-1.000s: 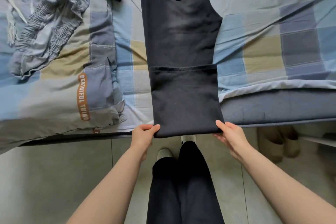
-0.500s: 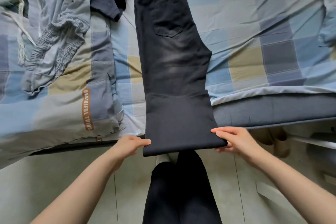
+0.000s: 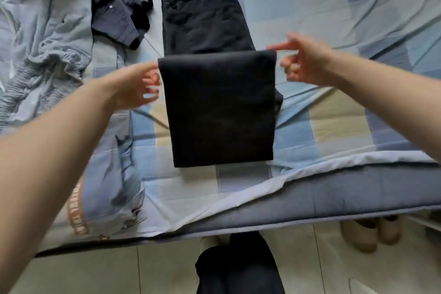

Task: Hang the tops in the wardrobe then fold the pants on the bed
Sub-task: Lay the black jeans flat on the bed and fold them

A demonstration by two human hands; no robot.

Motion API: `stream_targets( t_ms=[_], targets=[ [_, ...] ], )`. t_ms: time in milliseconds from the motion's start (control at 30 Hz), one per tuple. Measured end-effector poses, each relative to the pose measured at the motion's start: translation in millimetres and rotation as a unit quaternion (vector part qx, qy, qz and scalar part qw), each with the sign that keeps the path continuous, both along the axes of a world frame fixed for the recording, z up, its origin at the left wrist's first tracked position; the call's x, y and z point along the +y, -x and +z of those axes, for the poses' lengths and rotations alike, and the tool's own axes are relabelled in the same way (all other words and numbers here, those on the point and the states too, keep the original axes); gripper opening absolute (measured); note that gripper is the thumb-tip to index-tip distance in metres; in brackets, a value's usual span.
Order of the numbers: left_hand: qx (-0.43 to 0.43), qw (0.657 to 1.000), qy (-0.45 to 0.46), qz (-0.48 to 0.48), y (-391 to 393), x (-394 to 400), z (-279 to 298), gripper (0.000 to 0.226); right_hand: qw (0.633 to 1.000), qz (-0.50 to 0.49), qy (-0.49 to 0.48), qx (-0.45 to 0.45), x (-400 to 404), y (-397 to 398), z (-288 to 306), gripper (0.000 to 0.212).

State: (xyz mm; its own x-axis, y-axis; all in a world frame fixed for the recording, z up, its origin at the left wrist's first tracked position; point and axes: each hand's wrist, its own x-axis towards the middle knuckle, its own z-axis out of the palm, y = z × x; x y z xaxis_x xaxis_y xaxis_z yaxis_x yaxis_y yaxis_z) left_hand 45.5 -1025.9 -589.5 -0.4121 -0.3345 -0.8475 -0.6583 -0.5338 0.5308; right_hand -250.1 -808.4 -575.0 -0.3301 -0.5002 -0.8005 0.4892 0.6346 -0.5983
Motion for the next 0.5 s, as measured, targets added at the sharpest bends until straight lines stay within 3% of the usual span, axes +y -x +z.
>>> stream_targets(
  t_ms=[67, 133, 200, 267, 333, 500],
  targets=[
    [-0.024, 0.997, 0.010, 0.079, 8, 8, -43, 0.039, 0.998, -0.065, -0.003, 0.023, -7, 2, -36, 0.053],
    [-0.064, 0.996, -0.020, 0.050, 3, 40, -83, 0.039, 0.998, -0.043, -0.052, -0.010, 4, -17, -80, 0.060],
    [-0.106, 0.992, 0.048, 0.043, -9, 69, -110, 0.034, 0.996, -0.016, -0.073, -0.044, 22, -49, -111, 0.054],
    [-0.112, 0.983, 0.122, 0.073, -21, 86, -122, 0.034, 0.995, -0.051, -0.075, -0.032, 37, -70, -124, 0.042],
    [-0.089, 0.985, 0.123, 0.075, -30, 97, -124, 0.027, 0.995, -0.050, -0.082, 0.002, 54, -78, -128, 0.034],
    [-0.034, 0.986, 0.153, 0.052, -36, 106, -115, 0.024, 0.982, 0.079, -0.056, 0.165, 68, -84, -122, 0.031]
  ],
)
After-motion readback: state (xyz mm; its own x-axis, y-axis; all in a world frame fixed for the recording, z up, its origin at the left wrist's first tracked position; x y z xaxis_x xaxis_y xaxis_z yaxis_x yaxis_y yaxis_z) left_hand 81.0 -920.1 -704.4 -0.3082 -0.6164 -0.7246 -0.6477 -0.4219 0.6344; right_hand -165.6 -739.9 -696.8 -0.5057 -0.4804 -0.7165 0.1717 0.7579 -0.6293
